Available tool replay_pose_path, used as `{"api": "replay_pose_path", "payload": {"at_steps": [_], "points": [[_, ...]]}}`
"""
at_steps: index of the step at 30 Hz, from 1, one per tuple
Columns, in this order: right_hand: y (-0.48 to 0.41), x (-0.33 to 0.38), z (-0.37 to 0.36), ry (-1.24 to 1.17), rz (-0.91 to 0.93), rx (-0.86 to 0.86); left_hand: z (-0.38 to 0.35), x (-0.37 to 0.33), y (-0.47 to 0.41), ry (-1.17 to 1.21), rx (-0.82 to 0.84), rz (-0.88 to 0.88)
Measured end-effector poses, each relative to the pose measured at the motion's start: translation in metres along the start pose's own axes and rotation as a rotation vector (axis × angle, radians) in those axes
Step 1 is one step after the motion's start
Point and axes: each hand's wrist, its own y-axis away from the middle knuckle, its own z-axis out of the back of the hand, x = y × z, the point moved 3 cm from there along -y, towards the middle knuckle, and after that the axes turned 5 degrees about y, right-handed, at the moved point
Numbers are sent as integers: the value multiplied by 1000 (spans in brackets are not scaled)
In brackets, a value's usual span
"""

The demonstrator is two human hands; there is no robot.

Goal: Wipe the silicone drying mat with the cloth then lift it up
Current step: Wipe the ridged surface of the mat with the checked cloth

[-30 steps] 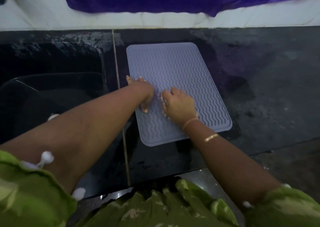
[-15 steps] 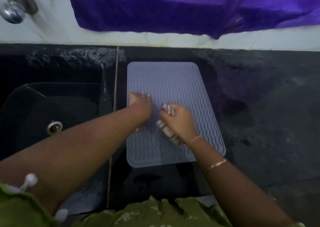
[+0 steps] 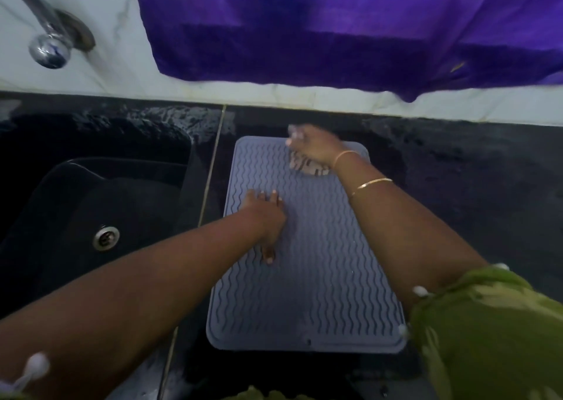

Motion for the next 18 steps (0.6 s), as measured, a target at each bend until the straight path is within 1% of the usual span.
{"api": "replay_pose_path", "payload": {"at_steps": [1, 2, 4, 6, 9, 13, 15, 18], "points": [[-6, -3, -21, 153, 16, 106, 0, 1, 0, 6, -4, -1], [-12, -7, -37, 287, 10, 115, 1, 1, -1, 2, -9, 3], [-13, -6, -49, 394, -45, -24, 2, -1, -1, -22, -6, 17], [-2, 1, -49, 429, -34, -95, 2, -3, -2, -36, 13, 21], [33, 6, -55, 481, 11, -108, 3, -3, -2, -24, 8, 20], [87, 12, -75, 477, 27, -188, 1, 0, -3, 13, -33, -38], [89, 11, -78, 446, 19, -254, 1, 0, -2, 22, -40, -64], [63, 1, -73, 436, 13, -285, 1, -1, -3, 12, -35, -61]]}}
